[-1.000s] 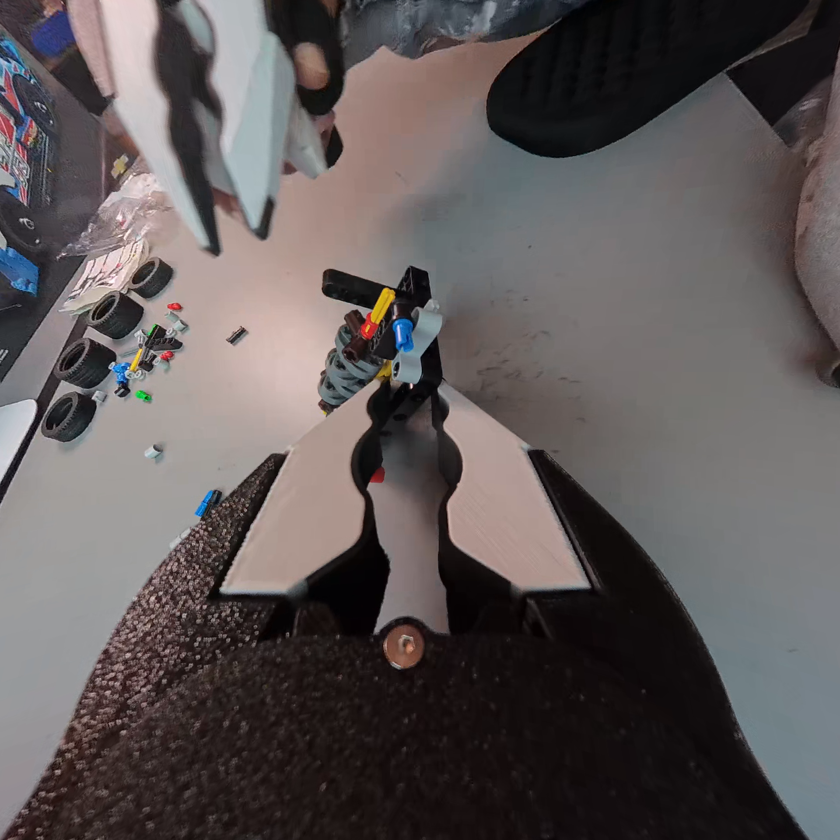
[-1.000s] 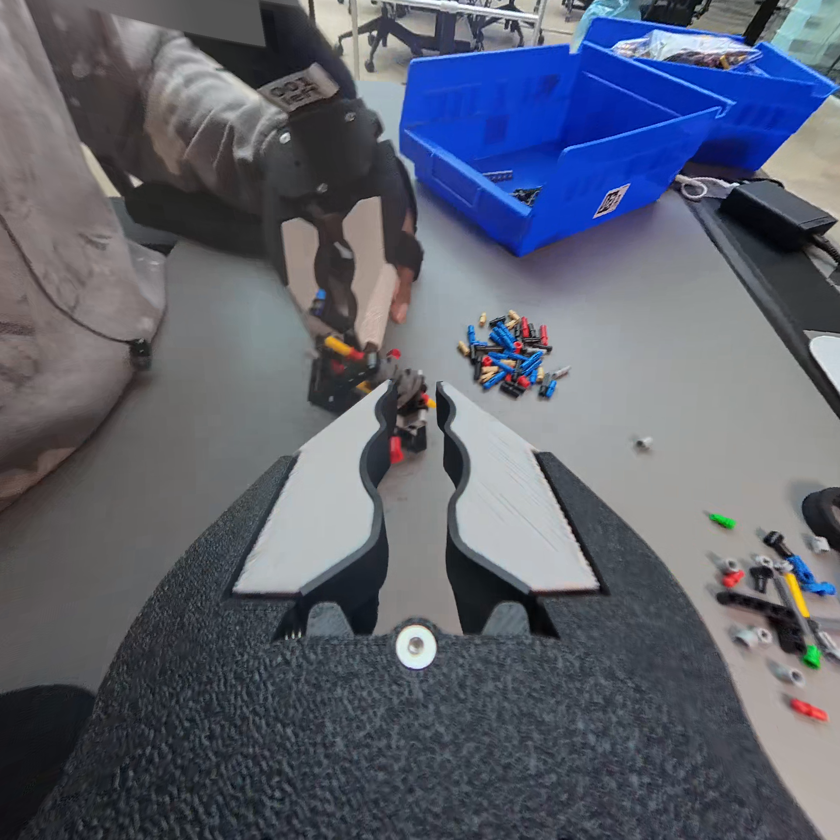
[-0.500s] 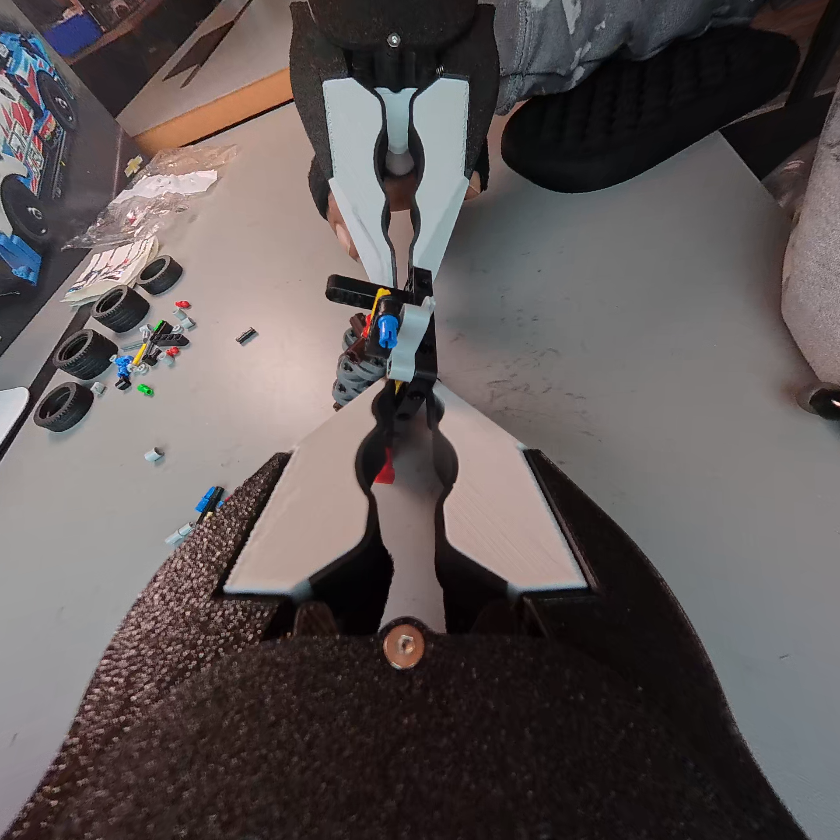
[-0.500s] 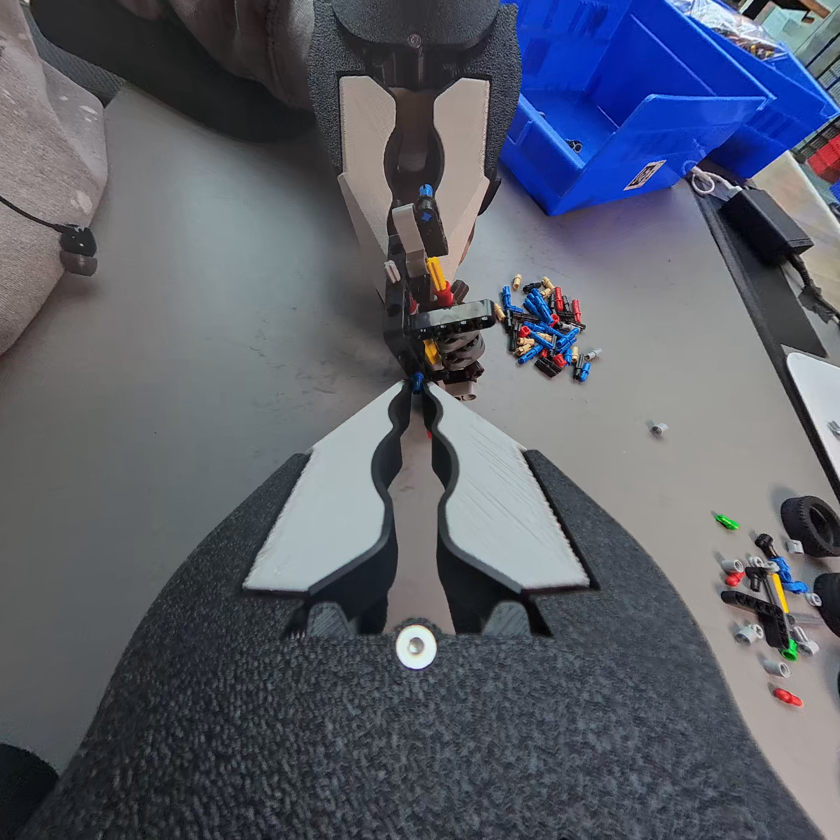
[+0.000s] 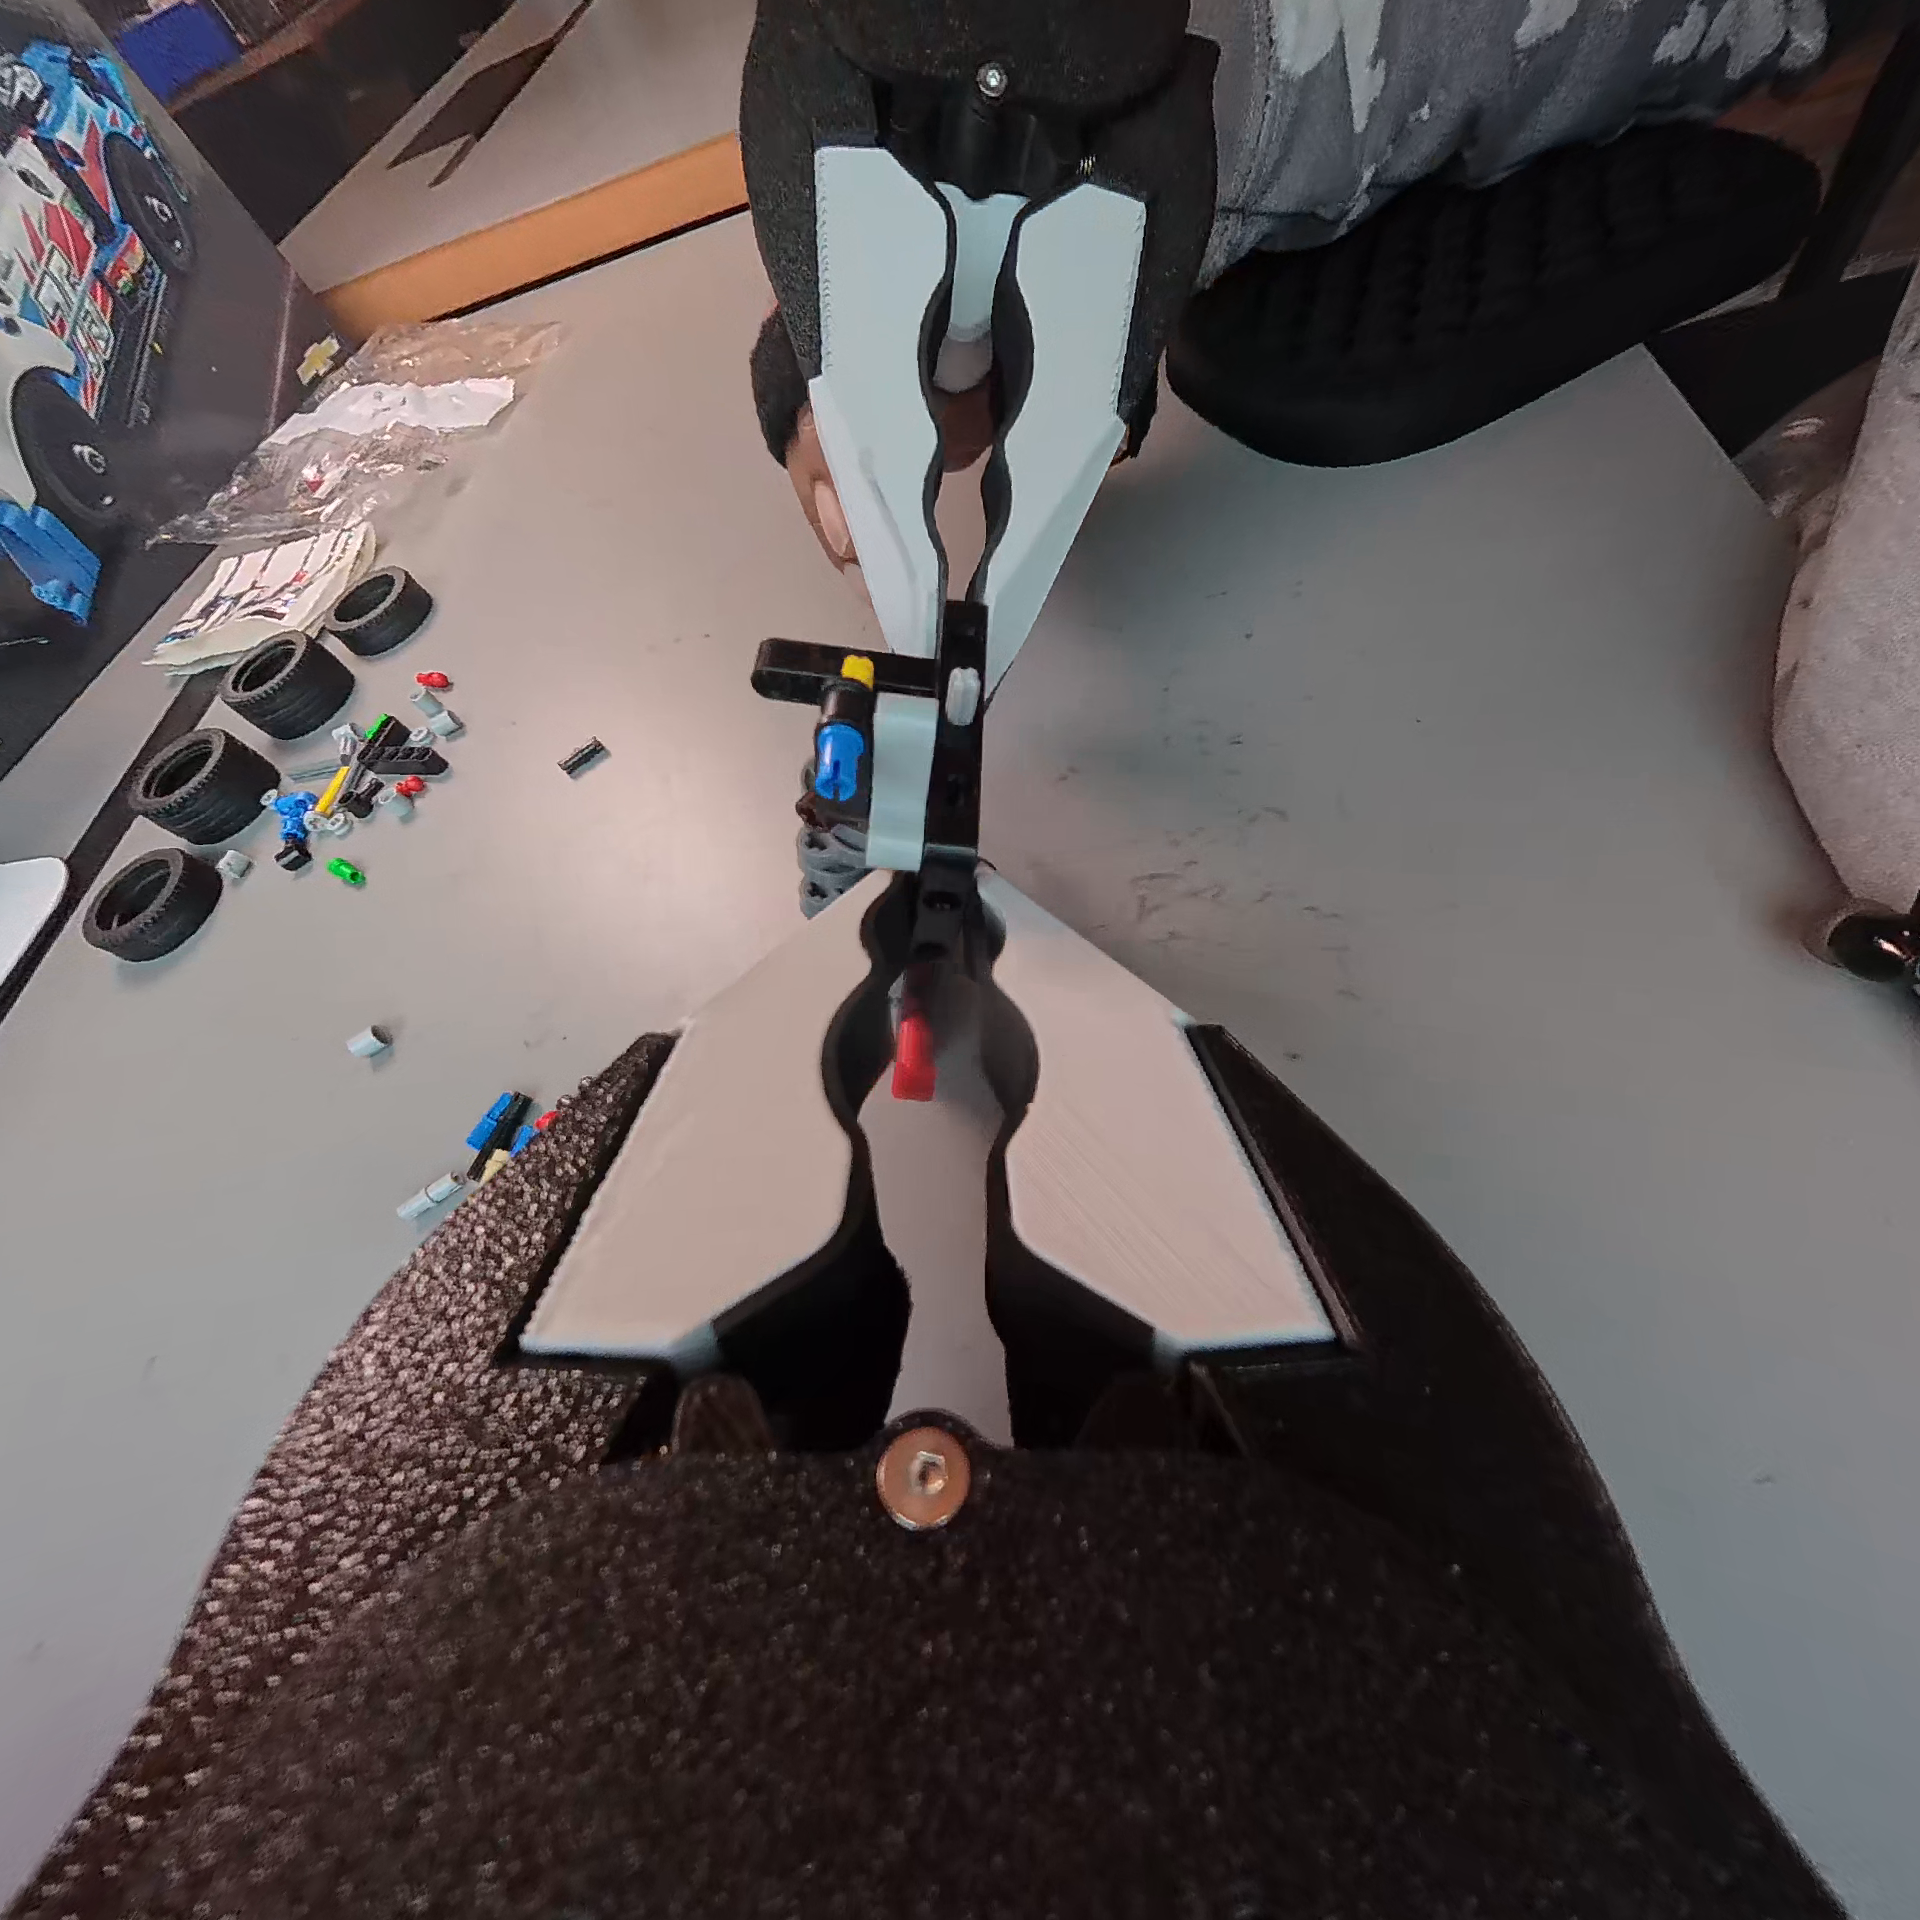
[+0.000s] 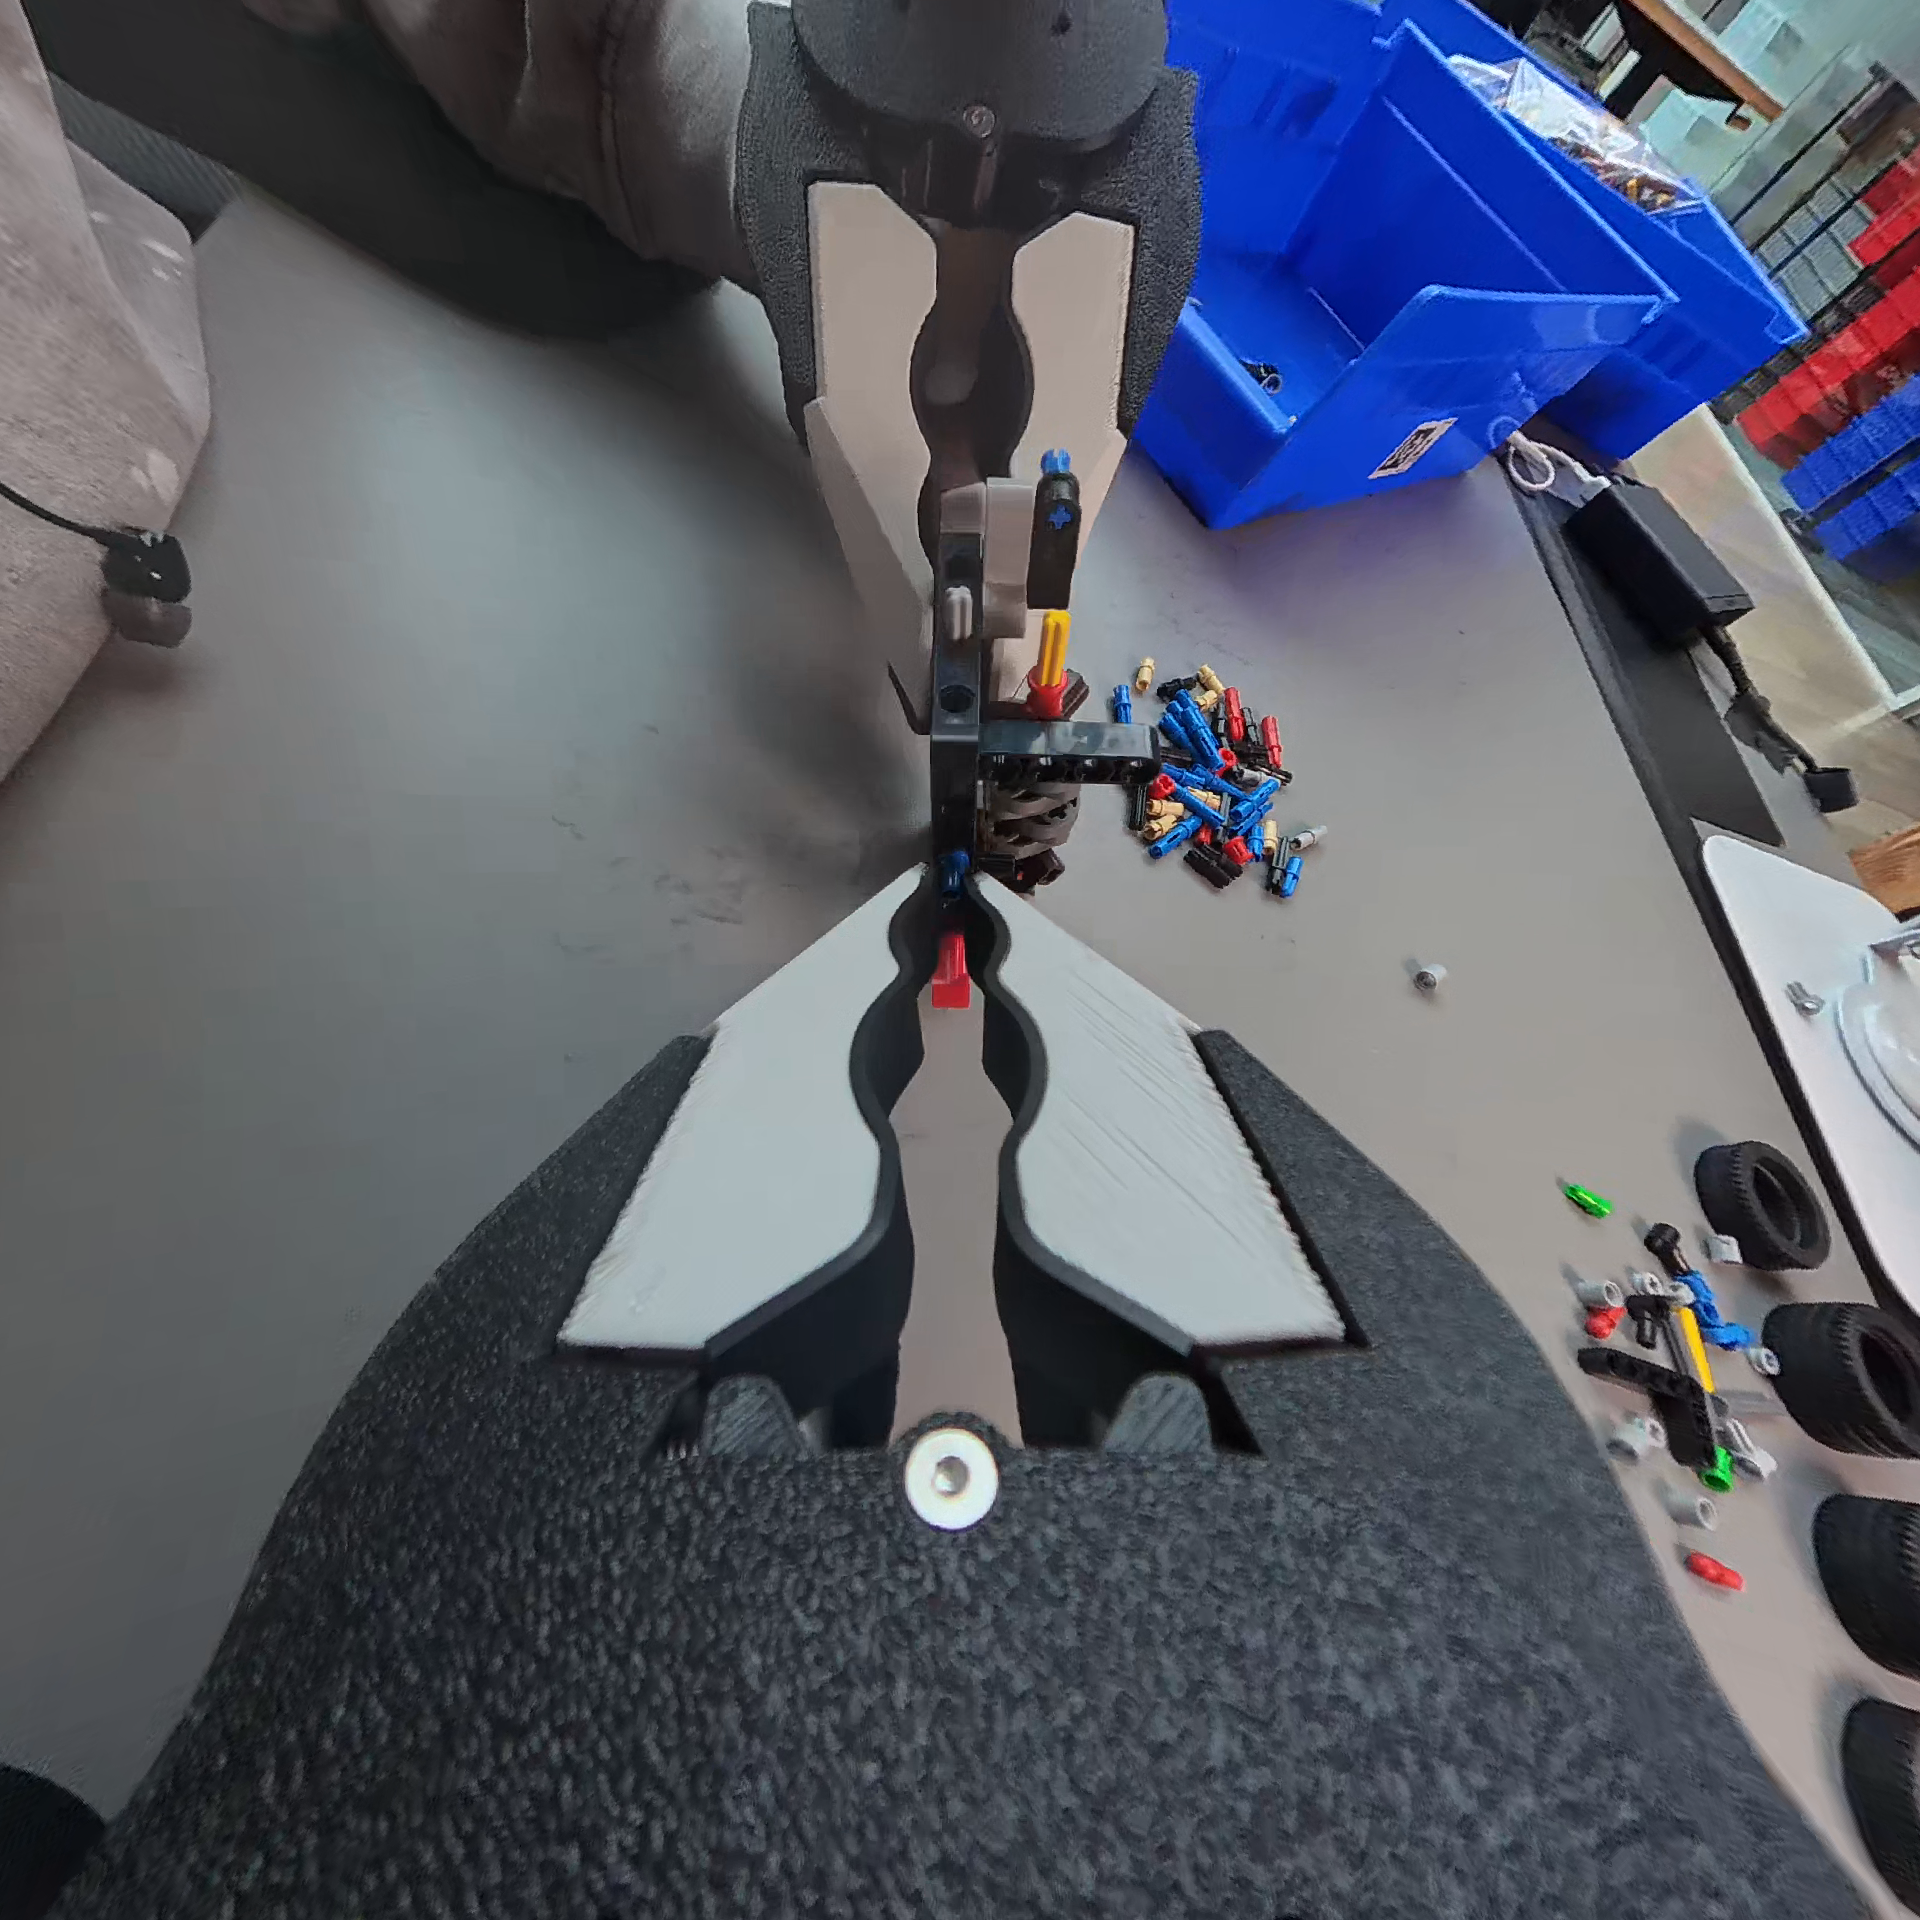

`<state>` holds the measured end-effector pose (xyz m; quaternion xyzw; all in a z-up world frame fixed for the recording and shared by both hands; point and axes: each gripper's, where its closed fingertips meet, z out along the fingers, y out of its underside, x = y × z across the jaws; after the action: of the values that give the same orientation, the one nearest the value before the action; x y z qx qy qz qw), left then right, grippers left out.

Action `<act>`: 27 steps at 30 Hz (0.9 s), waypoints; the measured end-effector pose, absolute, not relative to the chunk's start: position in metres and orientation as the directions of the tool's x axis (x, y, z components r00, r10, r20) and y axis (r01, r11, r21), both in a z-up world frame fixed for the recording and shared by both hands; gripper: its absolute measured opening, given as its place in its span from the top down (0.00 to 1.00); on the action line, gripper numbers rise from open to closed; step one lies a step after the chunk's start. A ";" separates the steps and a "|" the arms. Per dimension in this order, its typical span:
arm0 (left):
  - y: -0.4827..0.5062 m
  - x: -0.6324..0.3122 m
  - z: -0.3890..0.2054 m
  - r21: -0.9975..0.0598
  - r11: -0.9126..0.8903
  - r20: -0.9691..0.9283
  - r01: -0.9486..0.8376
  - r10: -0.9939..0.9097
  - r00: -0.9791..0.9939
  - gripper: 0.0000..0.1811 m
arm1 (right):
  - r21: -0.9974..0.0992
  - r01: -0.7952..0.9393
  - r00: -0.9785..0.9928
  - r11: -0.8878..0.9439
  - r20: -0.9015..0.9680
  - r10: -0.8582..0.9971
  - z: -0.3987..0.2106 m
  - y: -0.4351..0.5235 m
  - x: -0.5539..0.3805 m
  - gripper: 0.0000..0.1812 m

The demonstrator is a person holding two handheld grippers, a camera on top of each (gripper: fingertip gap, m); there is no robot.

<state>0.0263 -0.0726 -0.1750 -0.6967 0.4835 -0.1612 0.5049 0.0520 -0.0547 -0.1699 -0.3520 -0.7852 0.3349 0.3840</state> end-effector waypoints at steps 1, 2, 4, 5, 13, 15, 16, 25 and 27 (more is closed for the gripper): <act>-0.073 0.027 -0.174 -0.862 -0.025 -0.258 -0.507 -0.838 0.481 0.95 | -0.815 0.289 -0.456 0.502 0.344 0.821 -0.168 -0.055 0.053 0.98; -0.072 0.027 -0.174 -0.862 -0.026 -0.257 -0.506 -0.838 0.480 0.95 | -0.828 0.287 -0.458 0.482 0.323 0.828 -0.167 -0.054 0.054 0.98; -0.073 0.029 -0.174 -0.864 -0.029 -0.249 -0.503 -0.844 0.475 0.95 | -0.848 0.282 -0.467 0.450 0.289 0.836 -0.167 -0.055 0.056 0.98; -0.073 0.030 -0.174 -0.864 -0.024 -0.251 -0.503 -0.846 0.470 0.95 | -0.856 0.282 -0.469 0.434 0.271 0.840 -0.166 -0.055 0.057 0.98; -0.073 0.039 -0.175 -0.868 -0.017 -0.251 -0.496 -0.848 0.467 0.96 | -0.881 0.295 -0.470 0.371 0.204 0.858 -0.166 -0.056 0.068 0.99; -0.073 0.041 -0.175 -0.870 -0.014 -0.252 -0.494 -0.847 0.467 0.96 | -0.885 0.294 -0.467 0.361 0.197 0.862 -0.166 -0.056 0.071 0.99; -0.073 0.042 -0.175 -0.870 -0.012 -0.254 -0.494 -0.847 0.468 0.96 | -0.888 0.295 -0.464 0.353 0.190 0.865 -0.166 -0.056 0.072 0.99; -0.070 0.036 -0.174 -0.874 -0.030 -0.242 -0.486 -0.838 0.488 0.95 | -0.890 0.360 -0.286 0.280 0.180 0.941 -0.170 -0.011 0.110 0.98; -0.070 0.036 -0.174 -0.876 -0.029 -0.241 -0.482 -0.839 0.488 0.95 | -0.894 0.349 -0.276 0.280 0.187 0.943 -0.164 -0.005 0.107 0.98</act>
<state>0.0359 -0.0703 -0.1736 -0.6957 0.4747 -0.1749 0.5100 0.1068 -0.0050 -0.1643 -0.4612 -0.7004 0.3841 0.3862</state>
